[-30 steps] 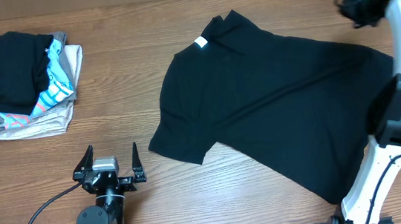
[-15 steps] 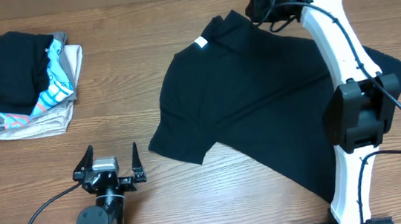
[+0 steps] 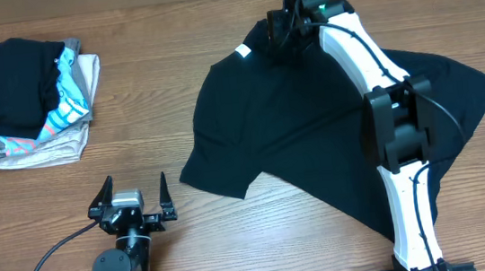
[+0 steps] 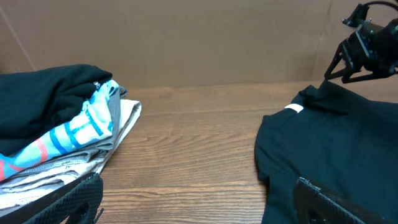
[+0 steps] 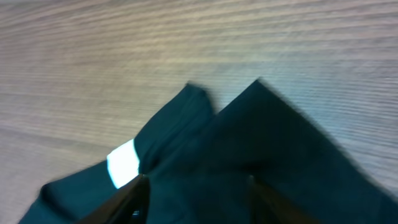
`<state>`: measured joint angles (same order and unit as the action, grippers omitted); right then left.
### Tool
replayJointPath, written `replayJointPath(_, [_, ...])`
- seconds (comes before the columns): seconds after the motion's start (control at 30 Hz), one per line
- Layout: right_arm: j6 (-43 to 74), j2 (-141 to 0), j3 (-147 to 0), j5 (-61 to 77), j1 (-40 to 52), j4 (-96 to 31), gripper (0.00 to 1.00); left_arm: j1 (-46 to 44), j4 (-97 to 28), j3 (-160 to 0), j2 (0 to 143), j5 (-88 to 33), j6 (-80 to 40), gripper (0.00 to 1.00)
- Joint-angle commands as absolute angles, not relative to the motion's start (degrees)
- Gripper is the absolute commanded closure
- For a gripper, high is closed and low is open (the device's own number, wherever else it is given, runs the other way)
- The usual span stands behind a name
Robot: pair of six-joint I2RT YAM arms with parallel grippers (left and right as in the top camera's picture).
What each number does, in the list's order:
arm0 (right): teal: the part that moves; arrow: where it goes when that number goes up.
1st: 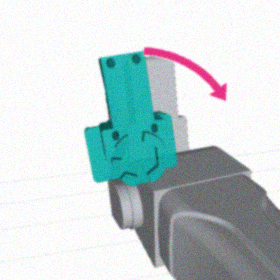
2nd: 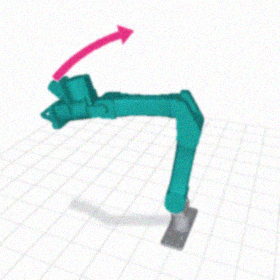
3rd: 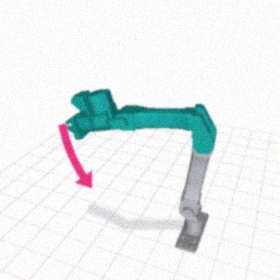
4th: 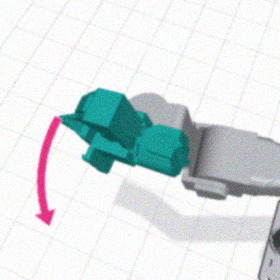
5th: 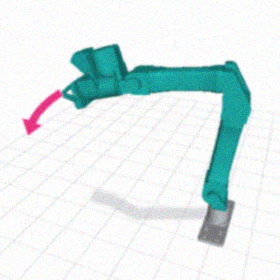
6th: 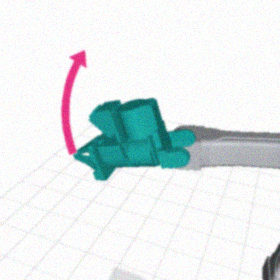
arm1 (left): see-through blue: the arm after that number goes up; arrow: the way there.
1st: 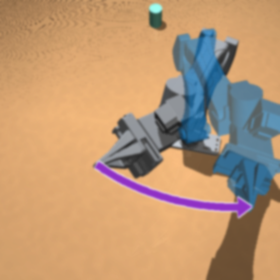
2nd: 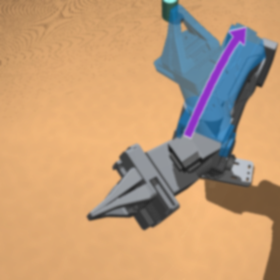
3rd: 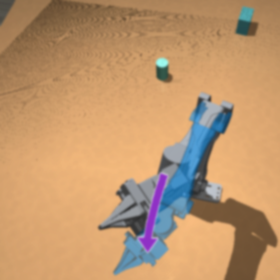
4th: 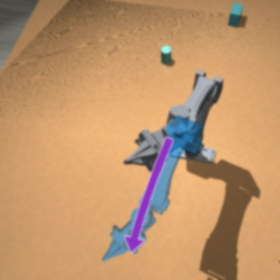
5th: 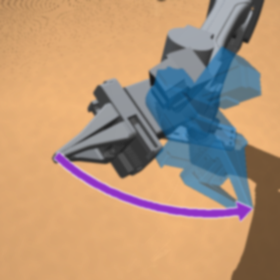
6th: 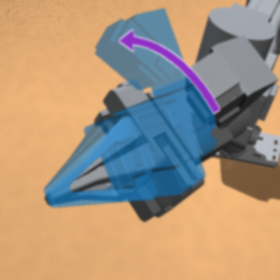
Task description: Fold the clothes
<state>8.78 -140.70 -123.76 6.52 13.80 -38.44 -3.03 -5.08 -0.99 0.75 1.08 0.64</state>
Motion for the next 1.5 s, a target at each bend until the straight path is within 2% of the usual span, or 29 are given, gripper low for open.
replayJointPath(0.0, [9.0,-140.5,-124.1,1.1,12.4,-35.4,0.44,-3.6,-4.9,-0.6,0.3,0.4,1.7,0.00])
replayJointPath(0.1, [8.9,-140.5,-124.1,1.2,10.9,-34.1,0.46,-3.6,-4.9,-0.6,0.3,0.4,1.7,0.00])
replayJointPath(0.13, [6.5,-140.6,-124.1,3.7,9.6,-34.6,0.55,-3.6,-4.9,-0.6,0.3,0.4,1.7,0.00])
replayJointPath(0.17, [4.4,-140.8,-124.1,6.5,9.0,-34.7,0.55,-3.6,-4.9,-0.6,0.3,0.4,1.7,0.00])
replayJointPath(0.23, [1.0,-141.7,-124.1,12.5,7.3,-34.5,0.52,-3.6,-4.9,-0.6,0.3,0.4,1.7,0.00])
replayJointPath(0.53, [-3.3,-148.2,-124.1,24.3,2.8,-33.6,0.52,-3.6,-4.9,-0.6,0.3,0.4,1.7,0.00])
replayJointPath(0.87, [-4.6,-149.4,-124.1,24.6,2.9,-31.3,0.53,-3.6,-4.9,-0.6,0.3,0.4,1.7,0.00])
replayJointPath(0.93, [-4.6,-149.4,-124.1,24.7,2.9,-31.4,0.60,-3.6,-4.9,-0.6,0.3,0.4,1.7,0.00])
replayJointPath(0.97, [-4.6,-149.4,-124.1,25.3,2.9,-31.3,0.70,-3.6,-4.9,-0.6,0.3,0.4,1.7,0.00])
replayJointPath(1.1, [-4.6,-149.1,-125.3,28.9,2.8,-31.1,0.94,-3.6,-4.9,-0.6,0.3,0.4,1.7,0.00])
replayJointPath(1.33, [-4.6,-145.1,-127.4,32.7,3.0,-33.5,0.96,-3.6,-4.9,-0.6,0.3,0.4,1.7,0.00])
replayJointPath(1.47, [-5.0,-143.6,-127.4,32.7,4.3,-39.9,0.96,-3.6,-4.9,-0.6,0.3,0.4,1.7,0.00])
